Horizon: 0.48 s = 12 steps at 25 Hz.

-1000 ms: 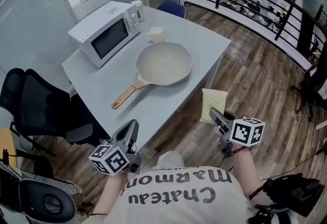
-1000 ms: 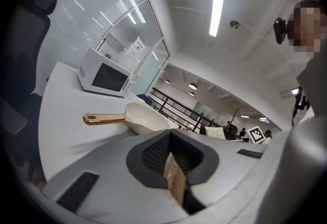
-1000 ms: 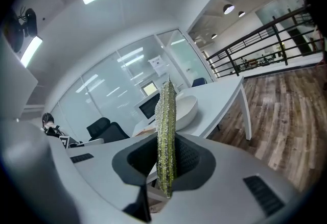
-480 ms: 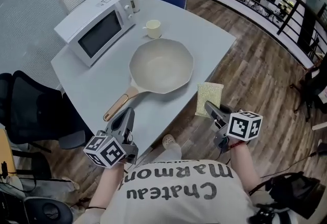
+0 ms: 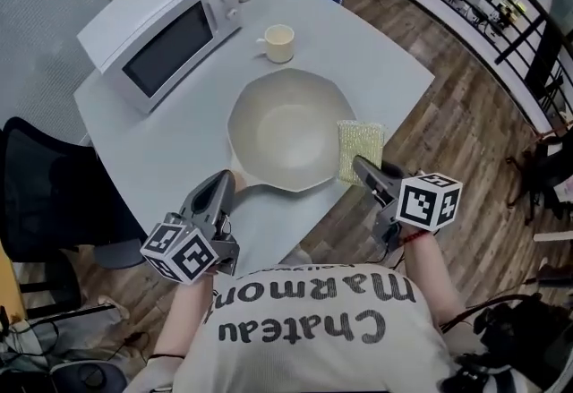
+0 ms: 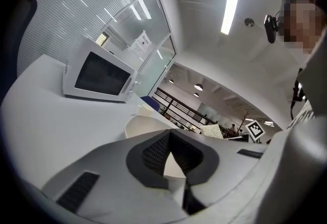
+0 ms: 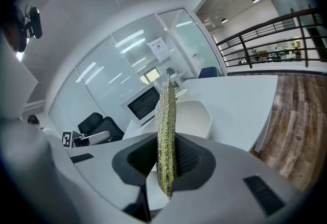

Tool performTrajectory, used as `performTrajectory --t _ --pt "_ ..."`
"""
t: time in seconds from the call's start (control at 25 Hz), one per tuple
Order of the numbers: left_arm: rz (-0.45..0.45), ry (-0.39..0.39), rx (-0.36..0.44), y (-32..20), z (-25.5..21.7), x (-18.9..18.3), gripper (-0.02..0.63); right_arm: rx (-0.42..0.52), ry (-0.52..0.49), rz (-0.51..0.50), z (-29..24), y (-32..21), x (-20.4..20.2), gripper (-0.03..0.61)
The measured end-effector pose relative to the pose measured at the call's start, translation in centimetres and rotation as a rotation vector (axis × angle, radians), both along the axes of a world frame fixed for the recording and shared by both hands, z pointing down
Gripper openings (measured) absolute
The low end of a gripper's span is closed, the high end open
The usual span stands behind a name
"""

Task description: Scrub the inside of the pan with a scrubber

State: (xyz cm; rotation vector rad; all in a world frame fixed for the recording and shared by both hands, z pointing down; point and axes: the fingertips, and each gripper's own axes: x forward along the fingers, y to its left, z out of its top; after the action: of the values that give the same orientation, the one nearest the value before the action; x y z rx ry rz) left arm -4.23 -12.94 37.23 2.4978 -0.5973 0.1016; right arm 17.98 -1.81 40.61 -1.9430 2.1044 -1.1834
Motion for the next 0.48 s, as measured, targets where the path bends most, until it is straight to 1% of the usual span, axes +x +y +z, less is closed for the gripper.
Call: performTrajectory --t 0.12,0.28,0.48 --pt "-0.018 -0.029 0.013 -1.7 0.3 -0.3 -0.011 -0.010 0.014 -0.040 0.1 -2.6 -0.3 0.055" --pt "-0.049 -0.058 0.012 -3.1 0.8 -1.1 -0.011 -0.049 0.009 -0.115 1.0 -5.6 -1.5 0.055" --pt "-0.046 -0.143 0.078 -3.7 2.1 -1.7 -0.003 -0.076 -0.004 -0.209 3.1 -9.9 -3.4 0.055"
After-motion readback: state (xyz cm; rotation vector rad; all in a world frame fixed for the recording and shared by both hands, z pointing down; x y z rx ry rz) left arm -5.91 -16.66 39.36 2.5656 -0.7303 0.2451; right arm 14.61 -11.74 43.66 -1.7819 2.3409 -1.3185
